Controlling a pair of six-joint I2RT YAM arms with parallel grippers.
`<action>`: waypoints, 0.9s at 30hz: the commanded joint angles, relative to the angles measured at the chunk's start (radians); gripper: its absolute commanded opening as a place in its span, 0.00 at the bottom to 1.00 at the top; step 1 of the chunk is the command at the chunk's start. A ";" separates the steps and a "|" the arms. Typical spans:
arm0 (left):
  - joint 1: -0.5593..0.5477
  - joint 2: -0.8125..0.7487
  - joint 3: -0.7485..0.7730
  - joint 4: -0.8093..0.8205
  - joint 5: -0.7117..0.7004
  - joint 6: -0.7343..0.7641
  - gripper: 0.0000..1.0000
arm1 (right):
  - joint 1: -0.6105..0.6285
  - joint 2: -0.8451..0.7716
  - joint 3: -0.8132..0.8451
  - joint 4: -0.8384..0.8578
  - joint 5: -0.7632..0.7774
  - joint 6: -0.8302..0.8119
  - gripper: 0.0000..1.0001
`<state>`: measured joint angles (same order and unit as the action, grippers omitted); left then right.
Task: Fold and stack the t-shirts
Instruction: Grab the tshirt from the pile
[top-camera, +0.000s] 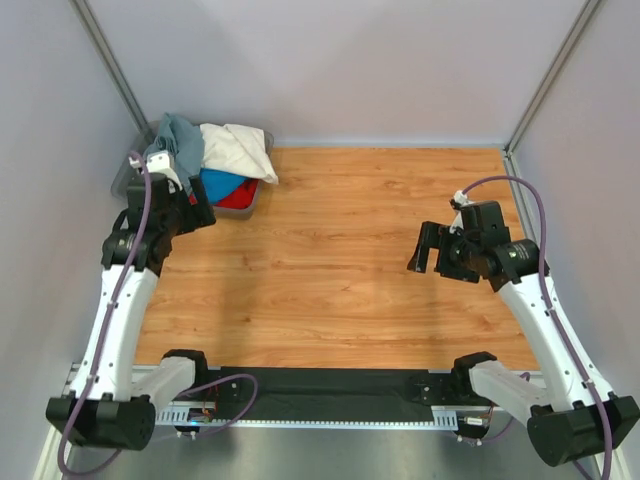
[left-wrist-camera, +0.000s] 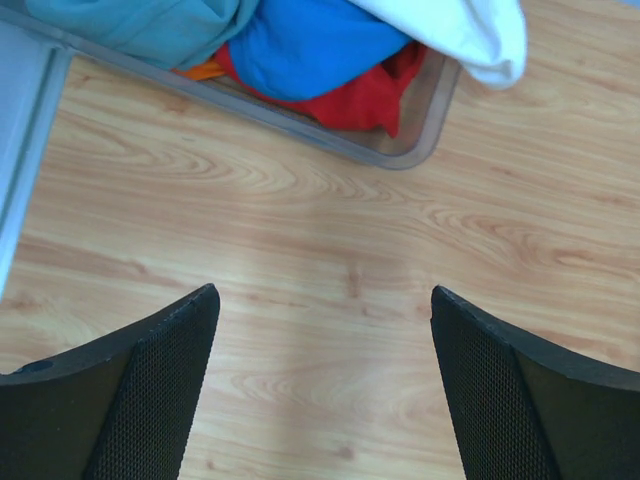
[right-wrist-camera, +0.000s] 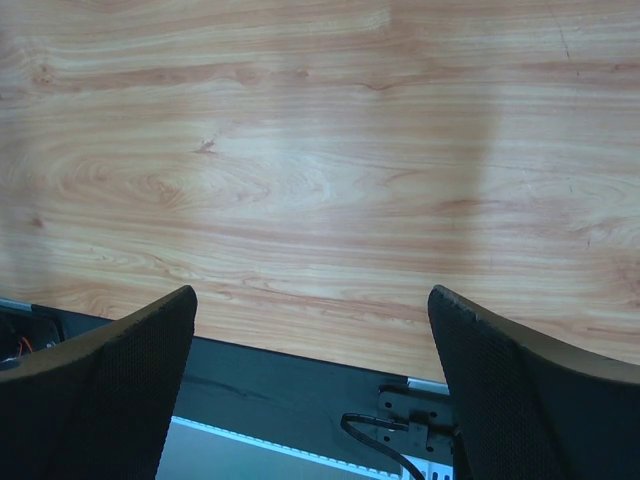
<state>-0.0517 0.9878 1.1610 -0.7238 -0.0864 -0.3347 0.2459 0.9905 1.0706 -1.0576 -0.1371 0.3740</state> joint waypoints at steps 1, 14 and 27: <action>0.006 0.101 0.061 0.069 -0.087 0.107 0.92 | 0.007 0.034 0.066 -0.031 -0.018 -0.023 1.00; 0.202 0.682 0.400 0.189 0.019 0.200 0.94 | 0.006 0.109 0.074 0.041 -0.033 -0.023 0.97; 0.240 1.081 0.721 0.156 0.066 0.180 0.88 | 0.006 0.163 0.124 0.085 -0.010 -0.014 0.96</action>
<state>0.1707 2.0239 1.8156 -0.5602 -0.0414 -0.1558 0.2478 1.1458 1.1557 -1.0172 -0.1513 0.3618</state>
